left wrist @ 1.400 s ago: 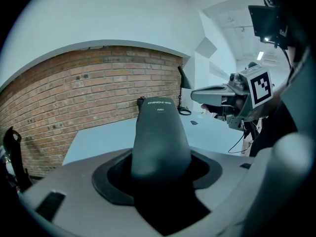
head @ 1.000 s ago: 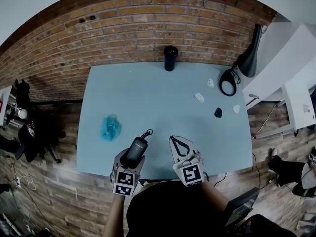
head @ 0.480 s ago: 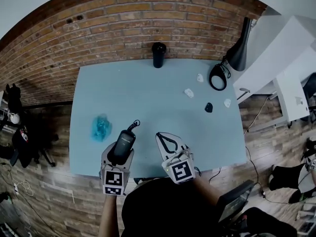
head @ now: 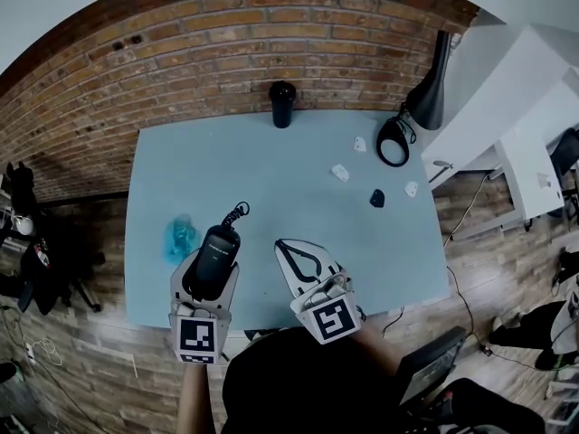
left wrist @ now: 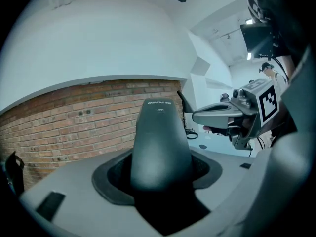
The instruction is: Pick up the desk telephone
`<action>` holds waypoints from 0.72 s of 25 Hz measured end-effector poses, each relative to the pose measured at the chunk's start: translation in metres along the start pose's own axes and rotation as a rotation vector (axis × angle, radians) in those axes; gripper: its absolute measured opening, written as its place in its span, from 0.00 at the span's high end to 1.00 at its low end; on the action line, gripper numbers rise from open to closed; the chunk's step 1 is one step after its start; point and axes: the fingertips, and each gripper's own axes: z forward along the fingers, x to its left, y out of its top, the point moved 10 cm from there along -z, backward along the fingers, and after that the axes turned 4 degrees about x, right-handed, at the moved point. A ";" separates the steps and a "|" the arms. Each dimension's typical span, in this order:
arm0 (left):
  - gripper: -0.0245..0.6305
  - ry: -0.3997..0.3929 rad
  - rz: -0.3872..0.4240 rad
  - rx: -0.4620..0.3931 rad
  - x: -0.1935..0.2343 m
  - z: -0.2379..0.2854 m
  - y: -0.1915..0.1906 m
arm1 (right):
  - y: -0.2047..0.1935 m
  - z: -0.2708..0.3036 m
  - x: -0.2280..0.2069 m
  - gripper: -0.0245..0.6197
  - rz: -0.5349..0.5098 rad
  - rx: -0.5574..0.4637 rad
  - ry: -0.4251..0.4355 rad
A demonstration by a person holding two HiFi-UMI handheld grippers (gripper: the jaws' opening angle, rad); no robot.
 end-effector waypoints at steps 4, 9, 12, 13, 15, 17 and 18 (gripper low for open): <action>0.50 0.012 -0.021 -0.019 -0.005 -0.008 0.011 | 0.009 0.001 -0.001 0.95 -0.042 -0.060 0.019; 0.51 0.010 -0.019 0.000 -0.013 -0.006 0.008 | -0.004 -0.004 -0.002 0.95 -0.028 -0.005 0.036; 0.51 0.000 -0.027 -0.002 -0.013 -0.003 0.001 | -0.011 -0.007 0.001 0.95 0.031 0.051 0.019; 0.51 -0.001 -0.030 -0.007 -0.013 -0.003 -0.001 | -0.012 -0.007 0.002 0.95 0.035 0.065 0.019; 0.50 -0.003 -0.035 -0.004 -0.012 -0.004 -0.007 | -0.015 -0.005 0.004 0.95 0.024 0.082 0.028; 0.50 -0.003 -0.037 0.007 -0.012 -0.004 -0.013 | -0.017 -0.001 0.006 0.95 0.015 0.096 0.040; 0.50 -0.003 -0.039 0.014 -0.011 -0.005 -0.016 | -0.019 0.000 0.007 0.95 0.017 0.100 0.046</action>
